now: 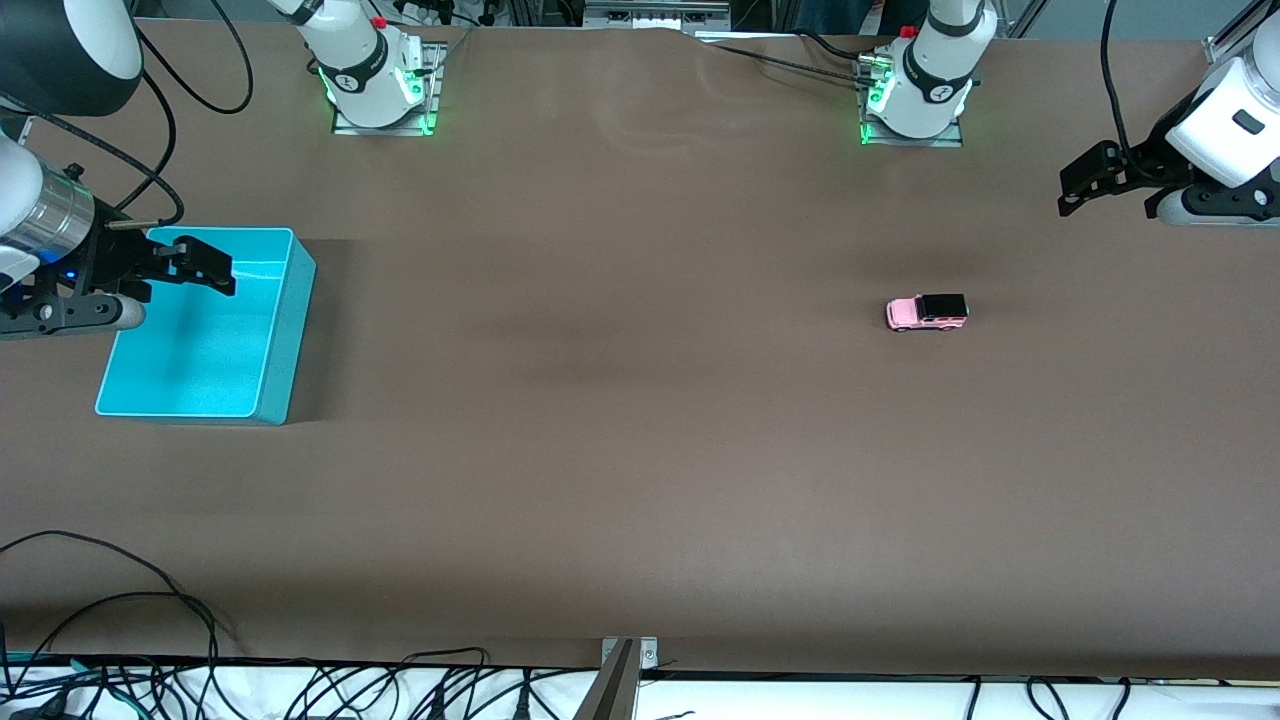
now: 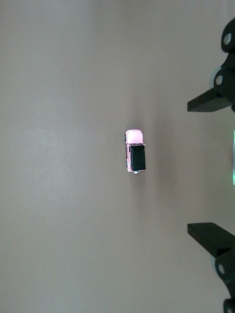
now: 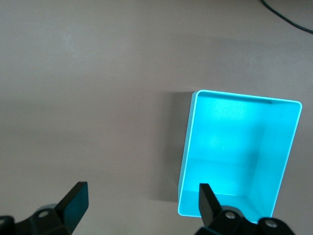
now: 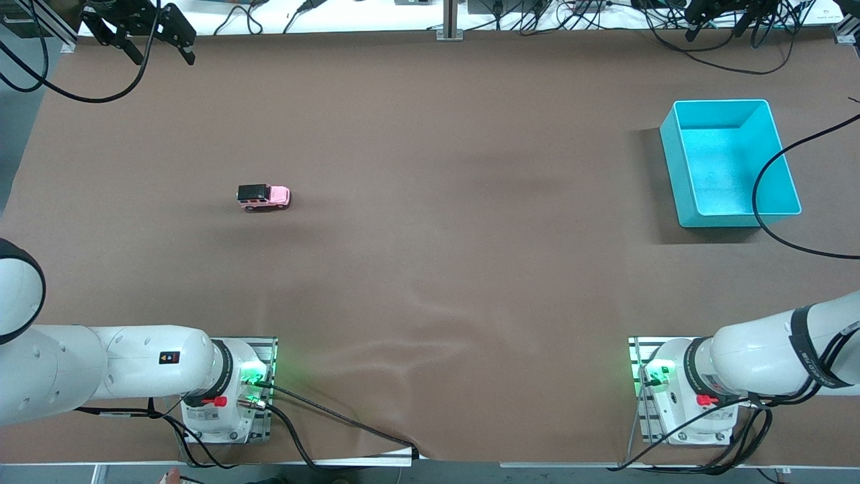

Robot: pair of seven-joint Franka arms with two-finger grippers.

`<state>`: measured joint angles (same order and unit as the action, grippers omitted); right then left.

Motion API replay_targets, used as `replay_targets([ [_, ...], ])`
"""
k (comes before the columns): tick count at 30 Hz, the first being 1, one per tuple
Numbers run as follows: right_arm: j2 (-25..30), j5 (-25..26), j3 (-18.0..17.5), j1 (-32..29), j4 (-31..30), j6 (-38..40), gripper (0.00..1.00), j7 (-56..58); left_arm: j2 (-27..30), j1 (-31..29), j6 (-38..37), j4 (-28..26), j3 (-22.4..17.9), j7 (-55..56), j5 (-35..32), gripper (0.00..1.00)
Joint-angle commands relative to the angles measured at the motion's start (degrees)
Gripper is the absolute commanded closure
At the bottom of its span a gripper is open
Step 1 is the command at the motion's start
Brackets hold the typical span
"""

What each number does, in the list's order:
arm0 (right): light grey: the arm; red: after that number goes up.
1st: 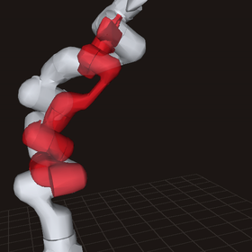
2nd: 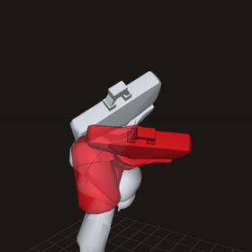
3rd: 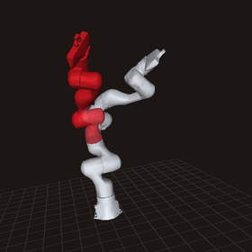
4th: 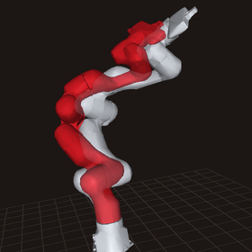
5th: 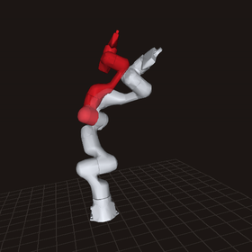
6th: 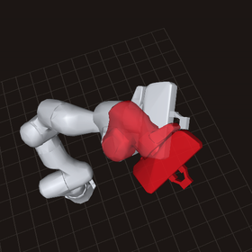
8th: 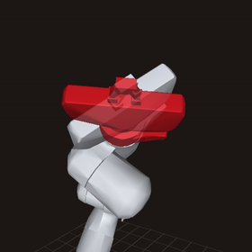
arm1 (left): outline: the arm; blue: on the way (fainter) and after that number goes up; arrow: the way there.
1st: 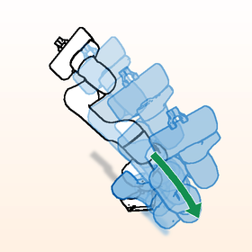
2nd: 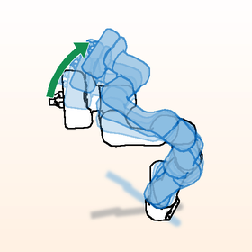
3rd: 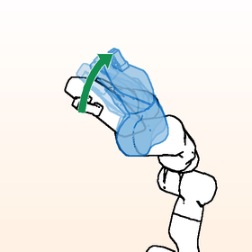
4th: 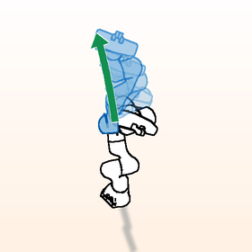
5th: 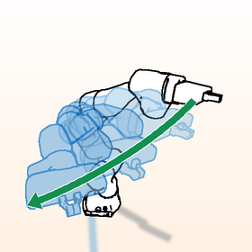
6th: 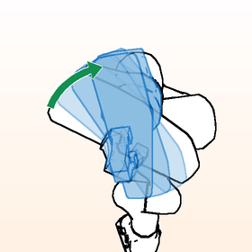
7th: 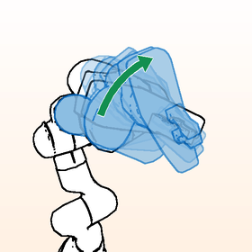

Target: Wind and store pink jeep toy

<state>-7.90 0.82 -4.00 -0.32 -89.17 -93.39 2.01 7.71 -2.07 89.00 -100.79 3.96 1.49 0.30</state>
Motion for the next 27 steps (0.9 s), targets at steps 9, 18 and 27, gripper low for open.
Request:
replay_targets([
  [9, 0.1, -1.1, 0.0, -0.6, 0.4, 0.2, 0.0, -0.5, -0.6, 0.1, -1.0, 1.6, -0.1, -0.4, -0.8, 0.0],
  [18, 0.0, -1.1, 0.0, -1.1, 0.5, 0.1, 0.0, -0.5, -0.6, 0.1, -1.0, 1.6, -0.1, -0.3, -0.8, 0.0],
  [27, 0.0, -1.1, 0.0, -1.1, 0.5, 0.1, 0.0, -0.5, -0.5, 0.1, -1.0, 1.6, -0.1, -0.4, -0.8, 0.0],
])
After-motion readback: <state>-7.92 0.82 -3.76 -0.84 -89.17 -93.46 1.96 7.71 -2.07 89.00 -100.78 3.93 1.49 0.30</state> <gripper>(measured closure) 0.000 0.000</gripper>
